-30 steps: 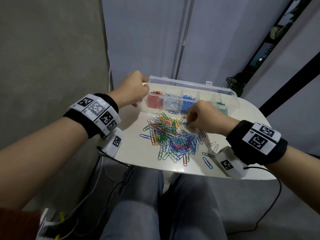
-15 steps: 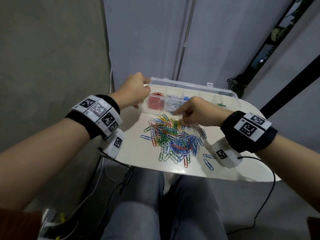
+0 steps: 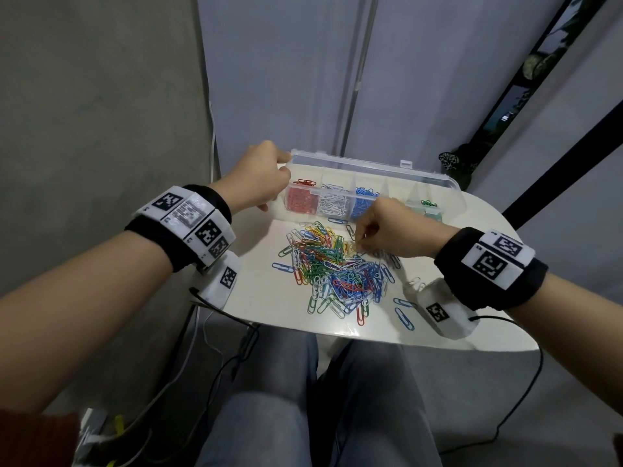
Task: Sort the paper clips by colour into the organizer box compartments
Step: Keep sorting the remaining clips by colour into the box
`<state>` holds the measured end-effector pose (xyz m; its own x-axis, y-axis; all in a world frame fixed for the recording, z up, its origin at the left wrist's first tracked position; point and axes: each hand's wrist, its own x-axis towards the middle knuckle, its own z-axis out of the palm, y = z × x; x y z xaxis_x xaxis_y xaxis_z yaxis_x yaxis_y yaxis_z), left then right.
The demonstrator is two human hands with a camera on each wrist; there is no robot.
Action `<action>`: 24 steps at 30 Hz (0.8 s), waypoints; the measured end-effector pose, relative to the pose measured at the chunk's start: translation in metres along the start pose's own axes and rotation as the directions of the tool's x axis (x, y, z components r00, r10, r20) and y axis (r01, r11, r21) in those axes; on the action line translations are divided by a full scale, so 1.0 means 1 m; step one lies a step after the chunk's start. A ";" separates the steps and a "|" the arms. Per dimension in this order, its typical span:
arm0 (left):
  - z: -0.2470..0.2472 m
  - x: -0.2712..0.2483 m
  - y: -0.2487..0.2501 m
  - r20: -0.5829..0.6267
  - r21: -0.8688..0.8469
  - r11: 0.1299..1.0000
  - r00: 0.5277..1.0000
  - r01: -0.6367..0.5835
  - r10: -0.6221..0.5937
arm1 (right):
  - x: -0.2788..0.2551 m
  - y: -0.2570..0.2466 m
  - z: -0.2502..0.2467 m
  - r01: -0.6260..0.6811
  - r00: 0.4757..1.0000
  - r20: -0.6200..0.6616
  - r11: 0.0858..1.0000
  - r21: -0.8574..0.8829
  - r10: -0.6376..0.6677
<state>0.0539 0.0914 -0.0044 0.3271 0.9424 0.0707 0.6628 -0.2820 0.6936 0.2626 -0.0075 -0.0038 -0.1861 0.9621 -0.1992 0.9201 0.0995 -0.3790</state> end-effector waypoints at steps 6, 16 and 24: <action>0.000 0.000 0.000 -0.005 -0.004 1.000 1.000 -0.001 0.001 | -0.021 0.005 -0.021 -0.081 0.986 -0.085 0.867 0.491 0.140; 0.001 0.001 0.000 0.002 -0.013 1.000 1.000 0.024 -0.023 | -0.019 0.033 -0.054 -0.068 0.793 -0.523 0.898 0.435 0.314; 0.000 -0.001 0.002 0.003 -0.002 1.000 1.000 0.014 -0.014 | -0.021 0.029 -0.039 -0.043 0.809 -0.549 0.952 0.304 0.211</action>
<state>0.0546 0.0897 -0.0032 0.3197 0.9457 0.0583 0.6658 -0.2680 0.6964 0.3065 -0.0150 0.0244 0.2332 0.9386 0.2544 0.7788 -0.0236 -0.6268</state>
